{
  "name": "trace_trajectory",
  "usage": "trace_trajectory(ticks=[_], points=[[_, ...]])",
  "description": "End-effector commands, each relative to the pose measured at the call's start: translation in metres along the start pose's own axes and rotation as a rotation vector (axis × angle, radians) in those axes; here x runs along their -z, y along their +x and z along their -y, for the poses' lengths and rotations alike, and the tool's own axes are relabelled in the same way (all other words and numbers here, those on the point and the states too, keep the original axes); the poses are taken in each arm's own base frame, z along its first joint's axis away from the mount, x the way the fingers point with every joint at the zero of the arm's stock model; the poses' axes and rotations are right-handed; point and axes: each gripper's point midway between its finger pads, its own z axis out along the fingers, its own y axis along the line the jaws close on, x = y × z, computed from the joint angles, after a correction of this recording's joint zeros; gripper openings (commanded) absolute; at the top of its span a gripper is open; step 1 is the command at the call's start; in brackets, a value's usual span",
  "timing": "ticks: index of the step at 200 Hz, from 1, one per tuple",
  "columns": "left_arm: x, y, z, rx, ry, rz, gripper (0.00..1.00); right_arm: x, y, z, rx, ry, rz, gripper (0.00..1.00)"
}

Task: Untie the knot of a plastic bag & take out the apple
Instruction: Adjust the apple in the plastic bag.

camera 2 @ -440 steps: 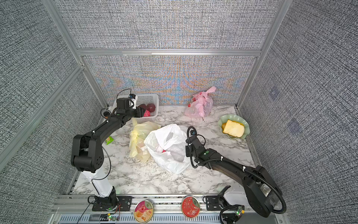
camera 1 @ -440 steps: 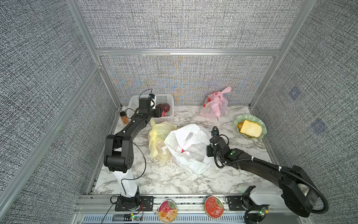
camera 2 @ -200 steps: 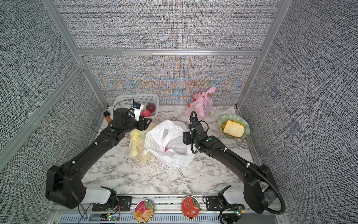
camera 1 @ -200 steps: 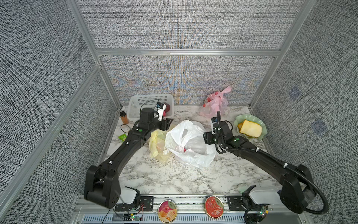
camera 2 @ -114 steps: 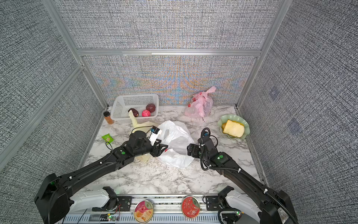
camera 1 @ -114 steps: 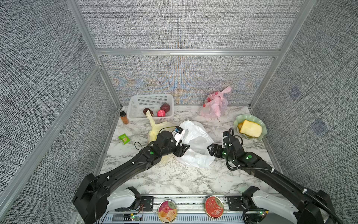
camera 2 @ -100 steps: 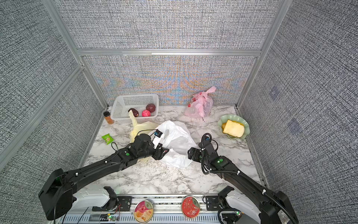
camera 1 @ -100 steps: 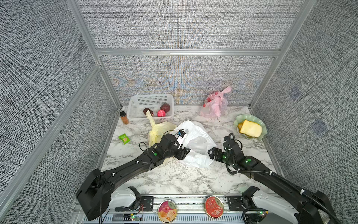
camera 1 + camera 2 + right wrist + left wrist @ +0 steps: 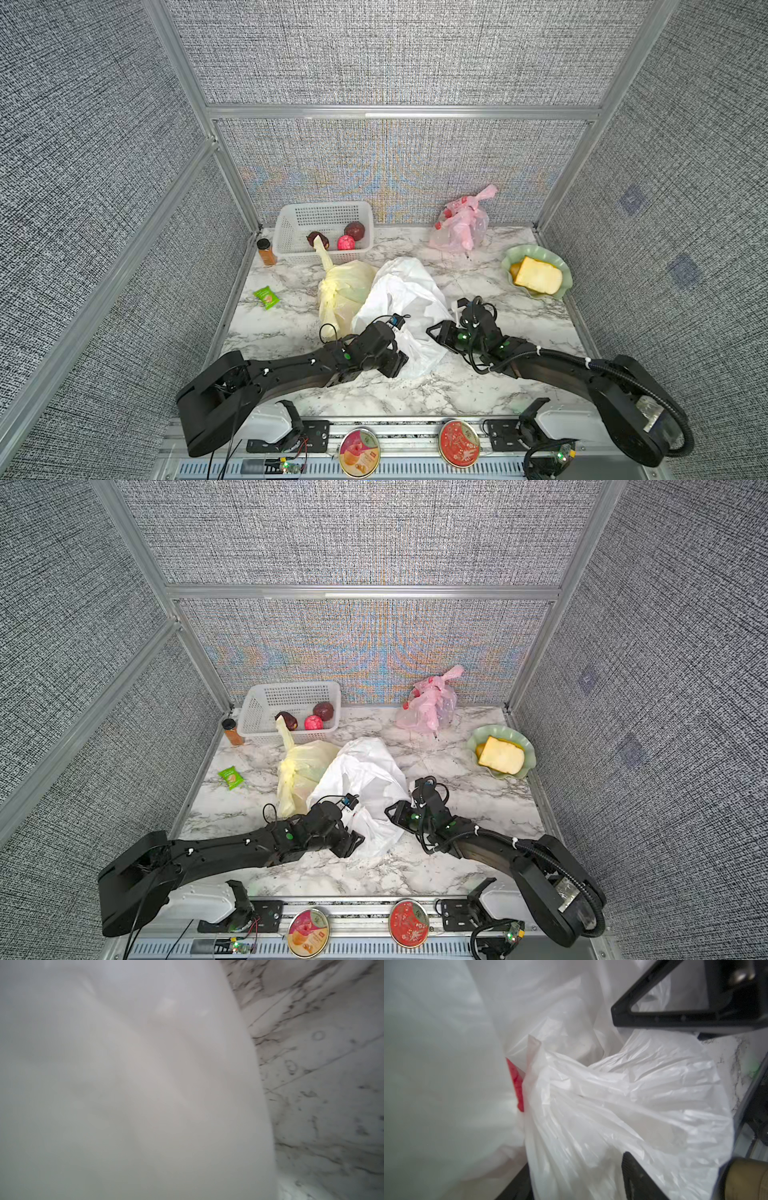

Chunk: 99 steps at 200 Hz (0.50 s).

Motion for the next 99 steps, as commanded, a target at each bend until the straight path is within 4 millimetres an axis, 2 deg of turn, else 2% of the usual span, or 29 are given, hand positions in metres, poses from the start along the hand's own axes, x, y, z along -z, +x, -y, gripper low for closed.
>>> trace_trajectory(ticks=[1,13,32,61,81,99], points=[[0.01,-0.019,-0.004,0.005,-0.046,0.061,0.63,0.006,-0.013,-0.036,0.11,-0.067,0.071,0.09],[0.018,-0.033,-0.004,-0.002,-0.063,0.098,0.65,0.013,-0.015,-0.044,0.2,-0.02,0.1,0.0],[0.03,-0.059,-0.003,-0.003,-0.093,0.165,0.66,0.026,-0.015,-0.052,0.306,0.039,0.138,0.0],[0.038,-0.099,-0.002,-0.011,-0.145,0.254,0.67,0.038,-0.011,-0.05,0.369,0.089,0.172,0.0],[0.025,-0.111,-0.001,-0.013,-0.162,0.266,0.68,0.043,-0.007,-0.049,0.402,0.114,0.182,0.0],[0.004,-0.104,-0.015,0.03,-0.244,0.216,0.73,0.048,-0.004,-0.049,0.445,0.148,0.19,0.0]])
